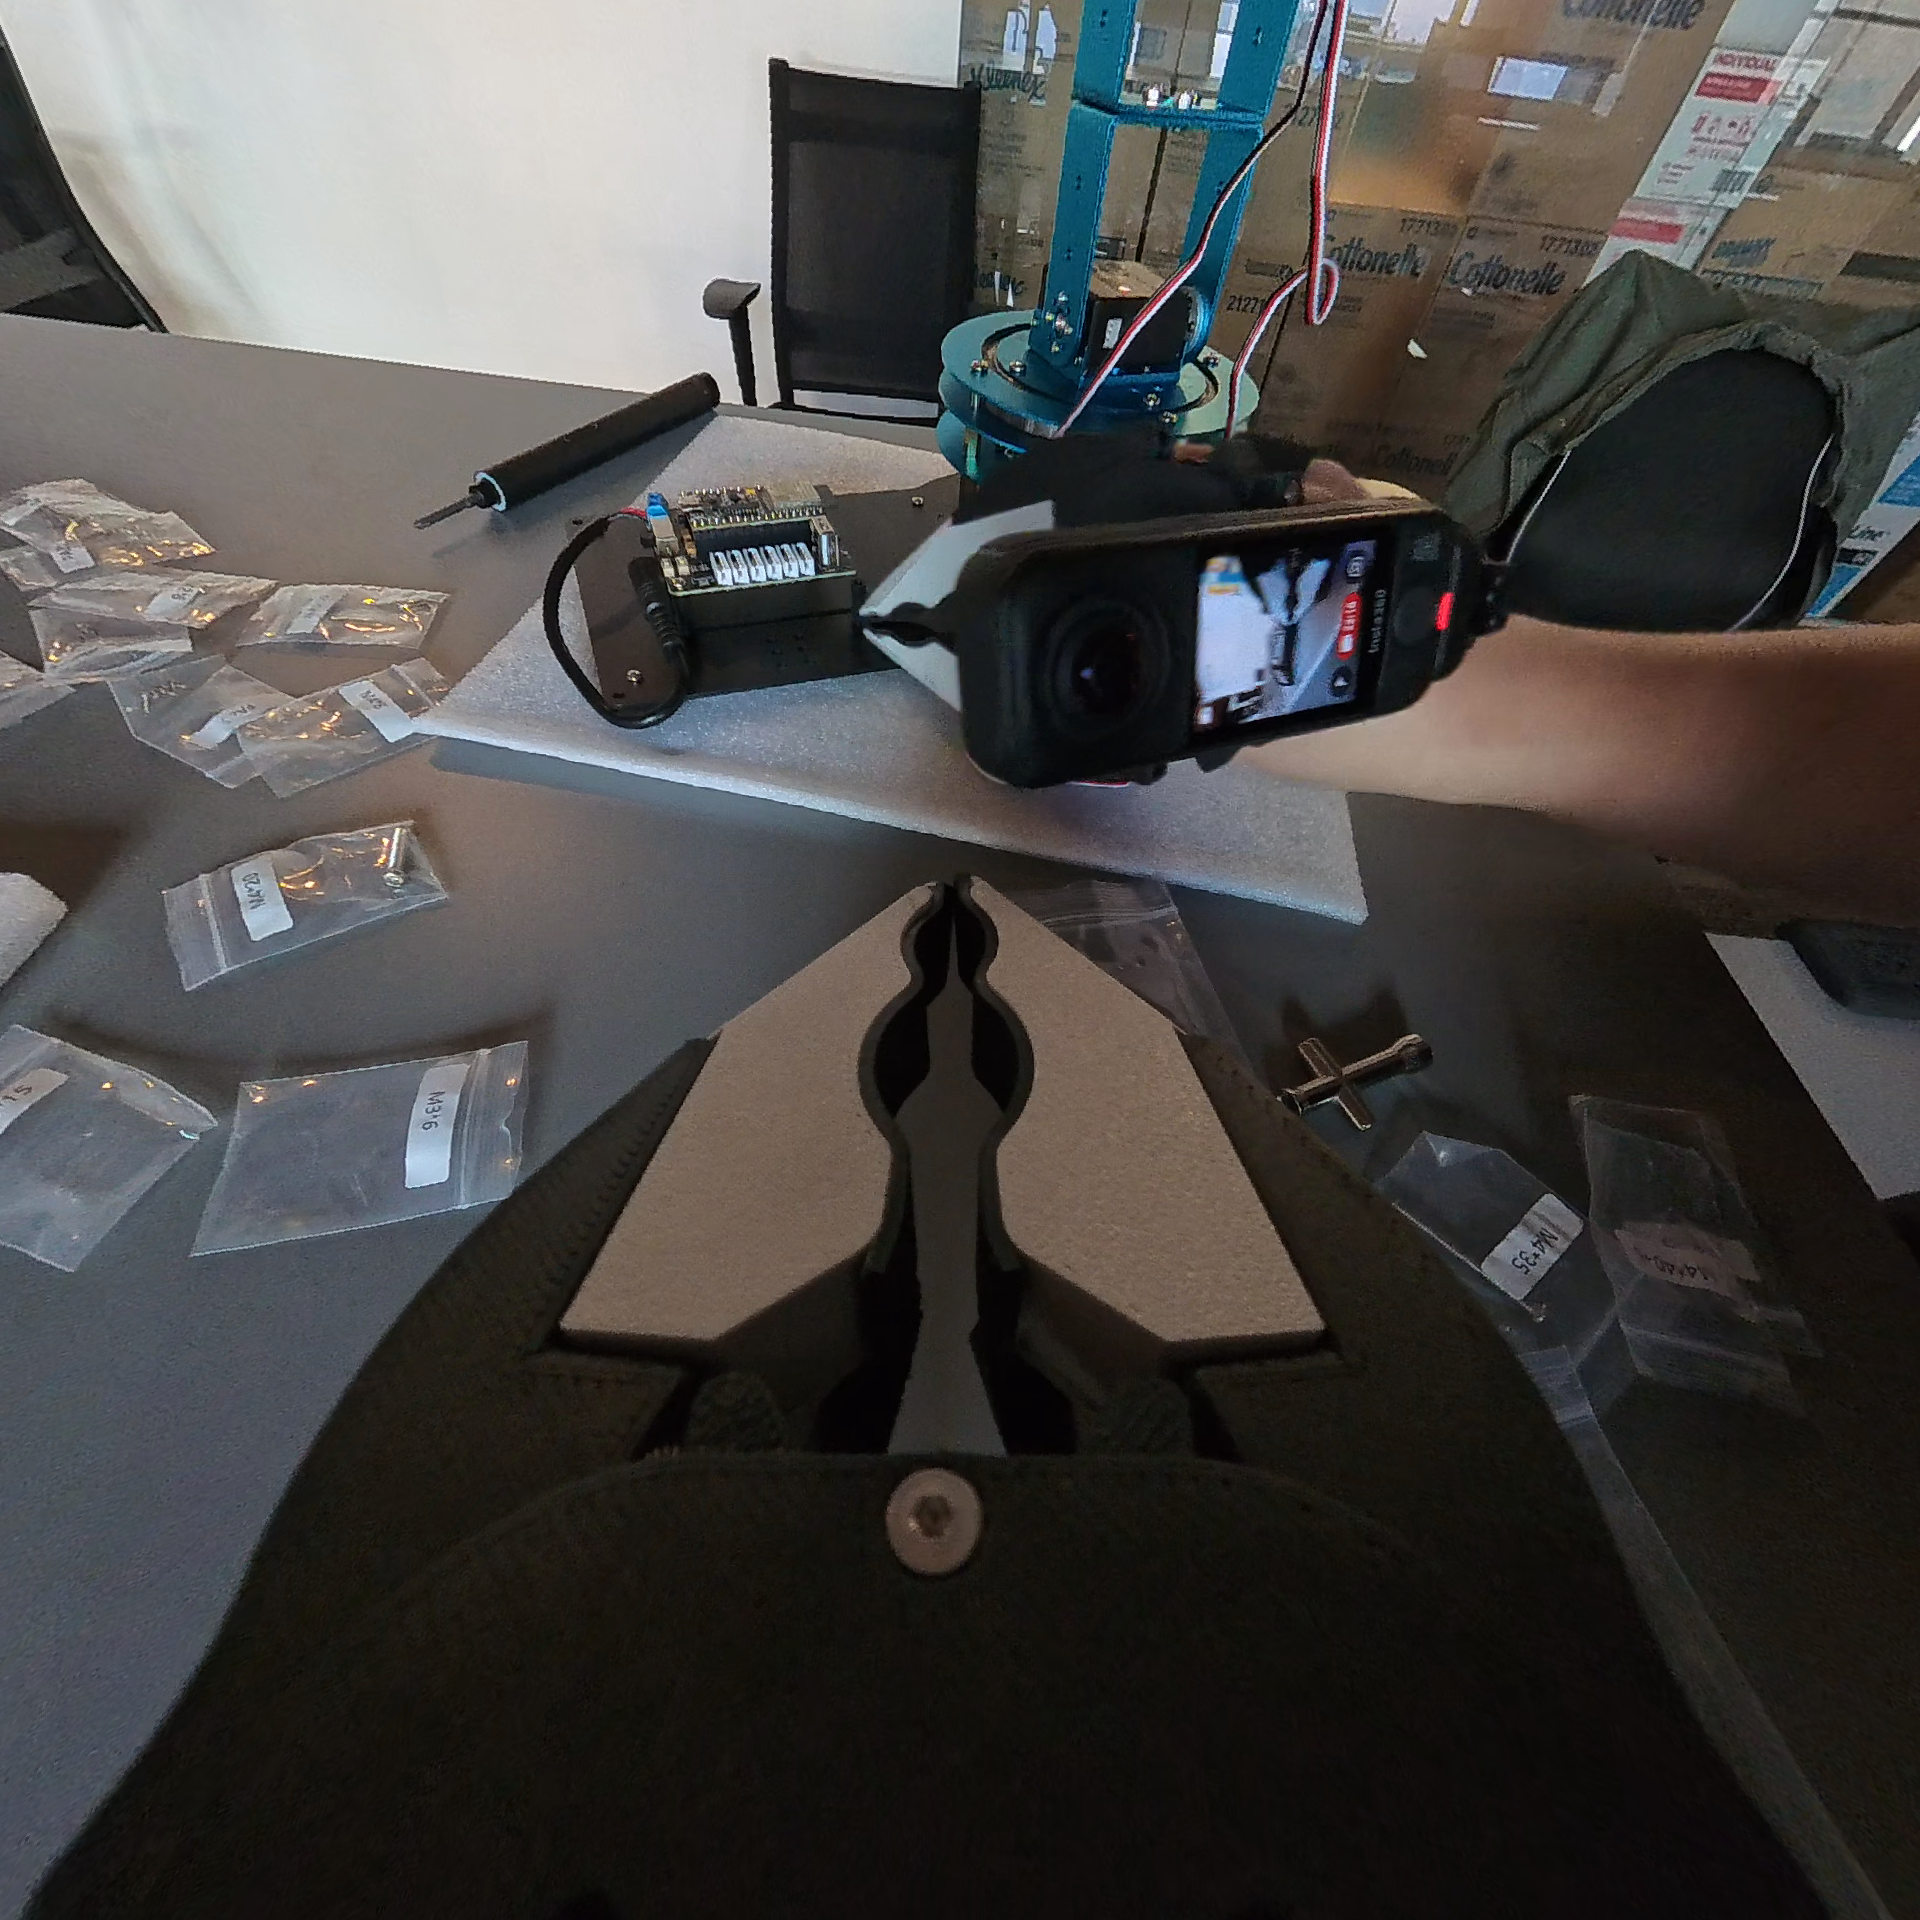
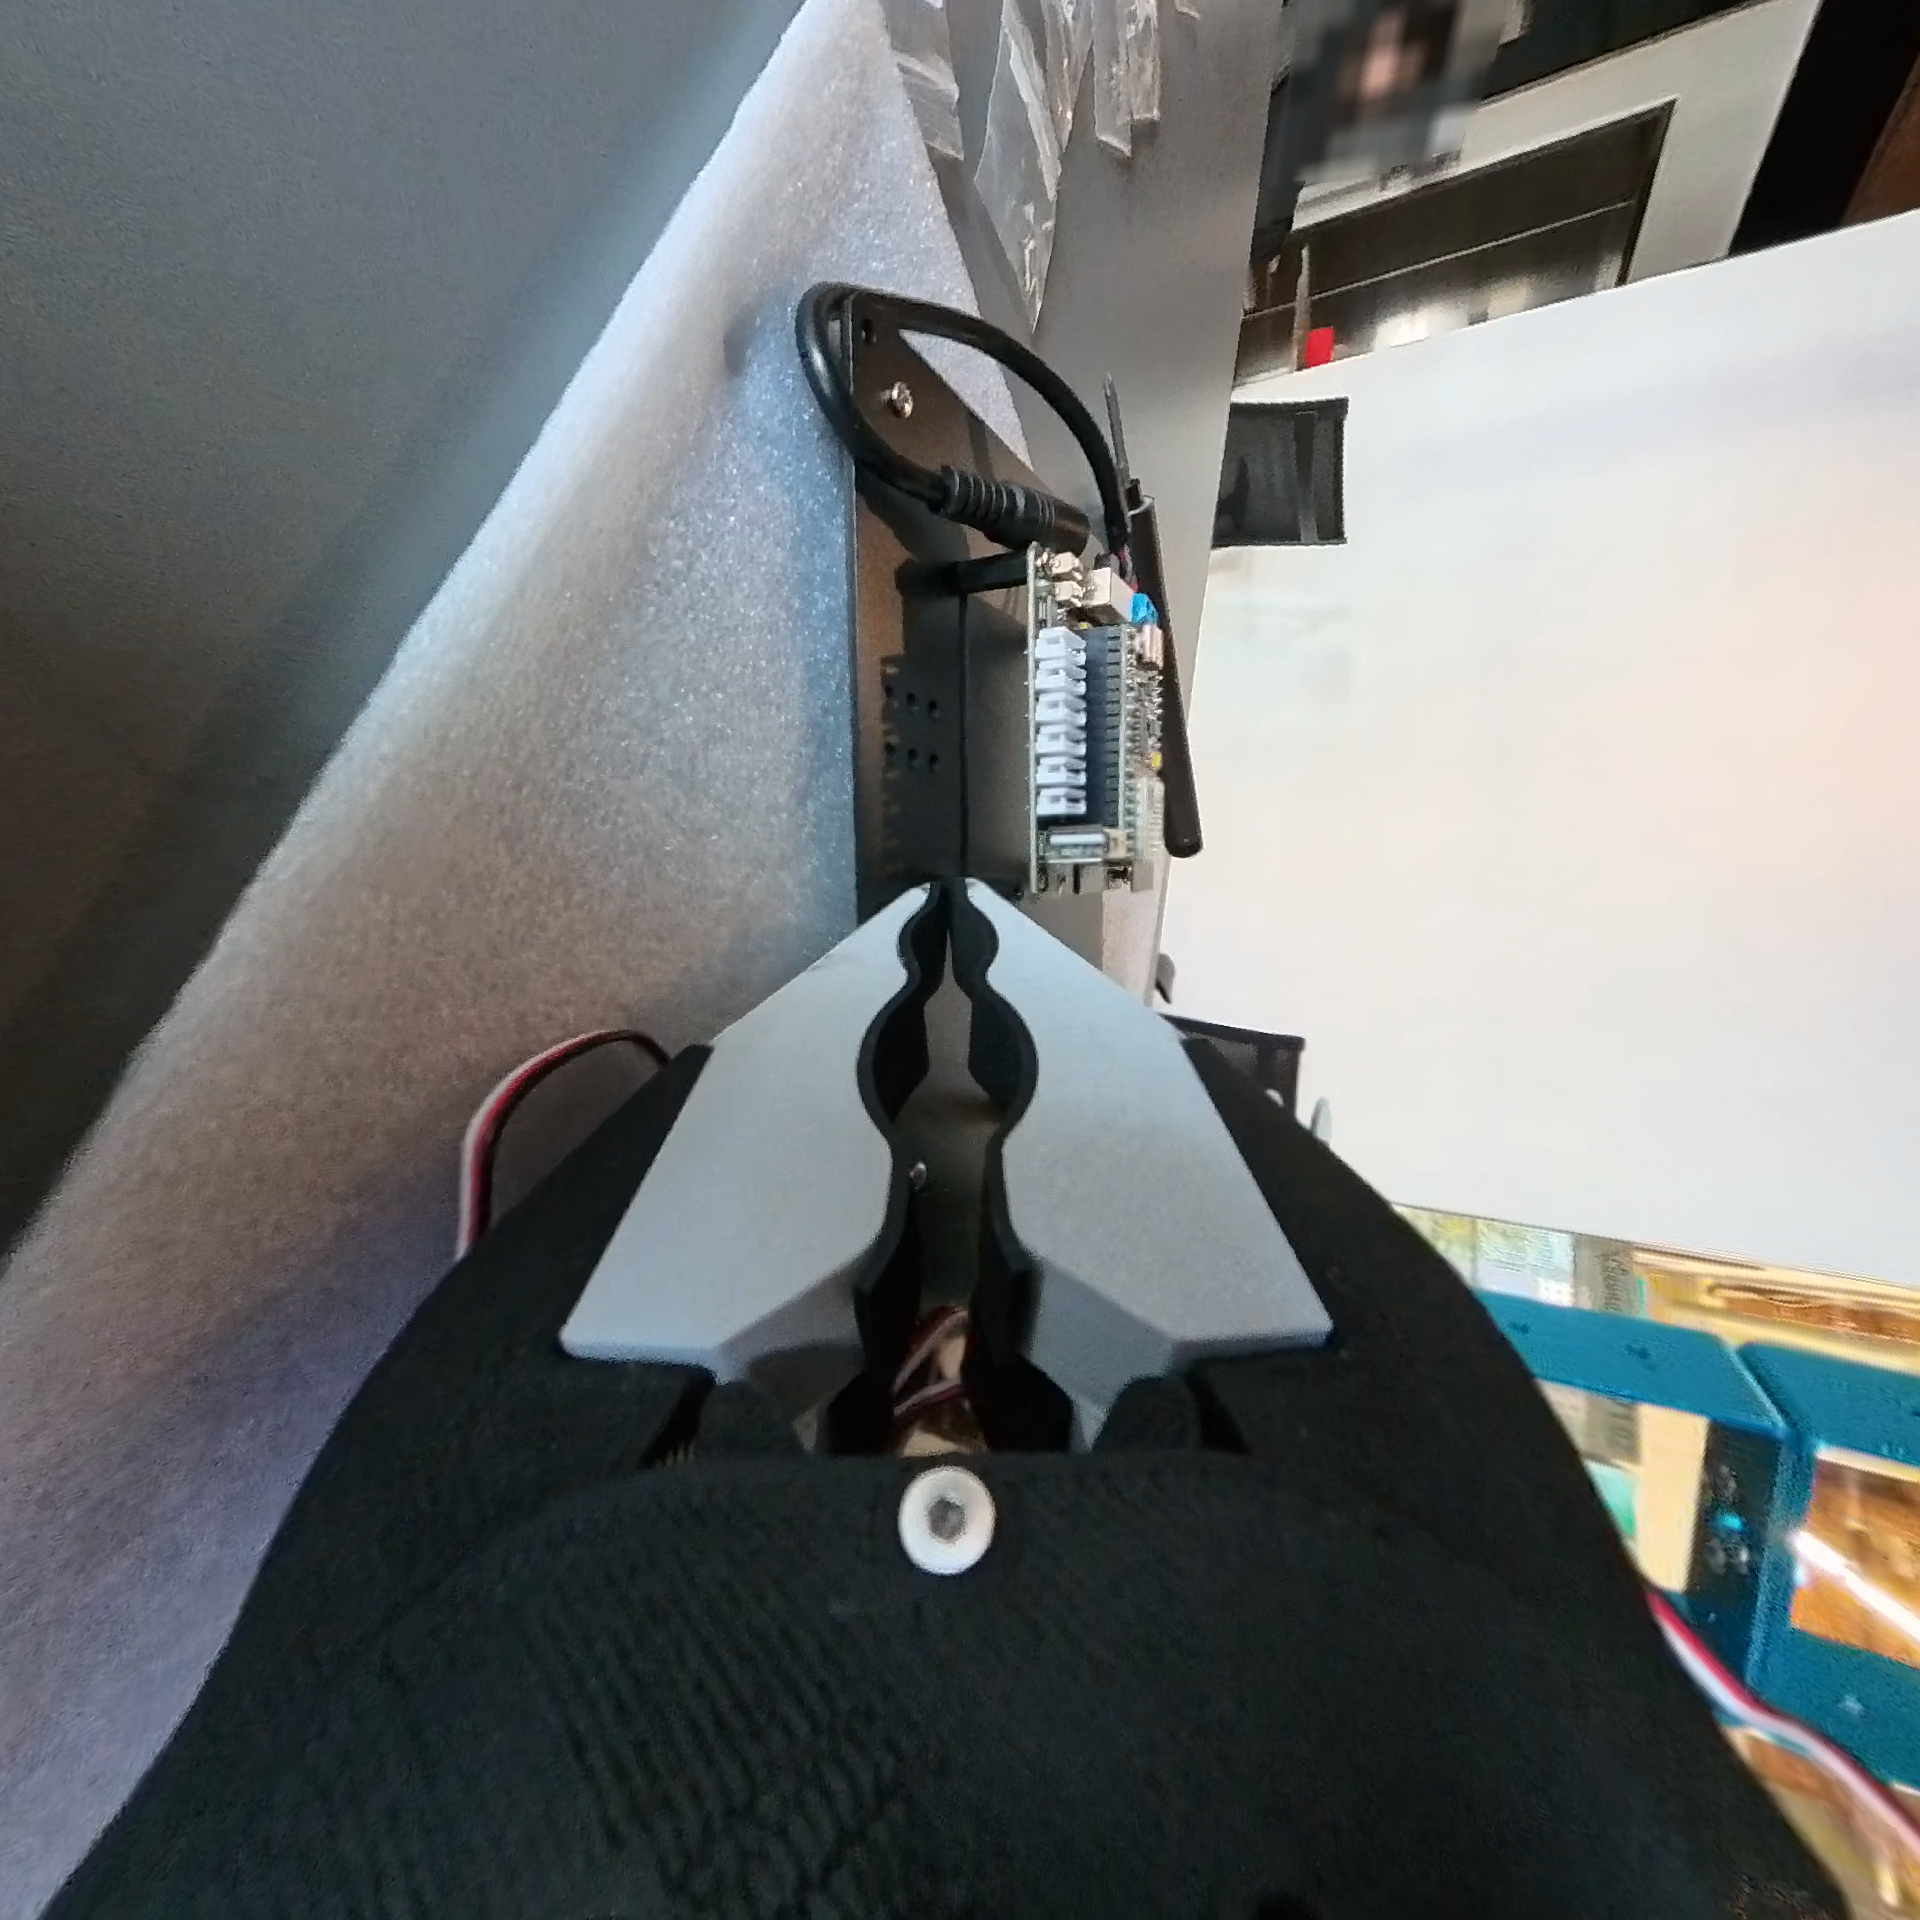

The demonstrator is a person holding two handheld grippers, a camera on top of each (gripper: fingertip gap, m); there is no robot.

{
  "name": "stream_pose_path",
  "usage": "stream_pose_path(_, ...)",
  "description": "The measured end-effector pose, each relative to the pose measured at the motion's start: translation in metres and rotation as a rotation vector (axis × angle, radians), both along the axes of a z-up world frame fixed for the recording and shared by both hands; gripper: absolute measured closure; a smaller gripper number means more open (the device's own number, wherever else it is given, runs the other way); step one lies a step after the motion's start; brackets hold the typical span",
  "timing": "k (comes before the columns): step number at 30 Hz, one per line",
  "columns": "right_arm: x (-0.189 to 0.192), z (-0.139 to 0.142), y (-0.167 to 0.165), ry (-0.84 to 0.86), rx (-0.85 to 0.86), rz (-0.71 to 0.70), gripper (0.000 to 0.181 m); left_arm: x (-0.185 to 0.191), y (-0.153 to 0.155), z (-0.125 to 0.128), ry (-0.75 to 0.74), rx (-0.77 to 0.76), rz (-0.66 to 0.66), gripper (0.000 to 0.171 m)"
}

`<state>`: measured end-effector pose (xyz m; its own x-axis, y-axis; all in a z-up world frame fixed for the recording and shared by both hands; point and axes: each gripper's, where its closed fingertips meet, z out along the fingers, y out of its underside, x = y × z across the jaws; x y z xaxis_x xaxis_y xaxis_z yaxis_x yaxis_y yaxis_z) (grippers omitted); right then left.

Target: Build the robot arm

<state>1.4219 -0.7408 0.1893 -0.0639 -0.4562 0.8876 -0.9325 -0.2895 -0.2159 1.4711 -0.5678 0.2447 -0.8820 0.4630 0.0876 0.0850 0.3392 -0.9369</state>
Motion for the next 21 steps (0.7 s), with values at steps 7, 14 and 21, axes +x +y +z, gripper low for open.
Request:
stream_pose_path(7, -0.019, 0.023, 0.036, -0.273, 0.009, 0.076, 0.181, -0.004, -0.019, -0.004, -0.018, -0.049, -0.022, 0.155)
stream_pose_path(14, -0.047, 0.042, 0.053, -0.447, -0.034, 0.201, 0.181, -0.028, -0.087, 0.003, -0.202, -0.007, -0.069, 0.165)
stream_pose_path(21, -0.046, 0.040, 0.053, -0.501, 0.034, 0.229, 0.181, -0.044, -0.149, -0.021, -0.559, -0.149, -0.063, 0.156)
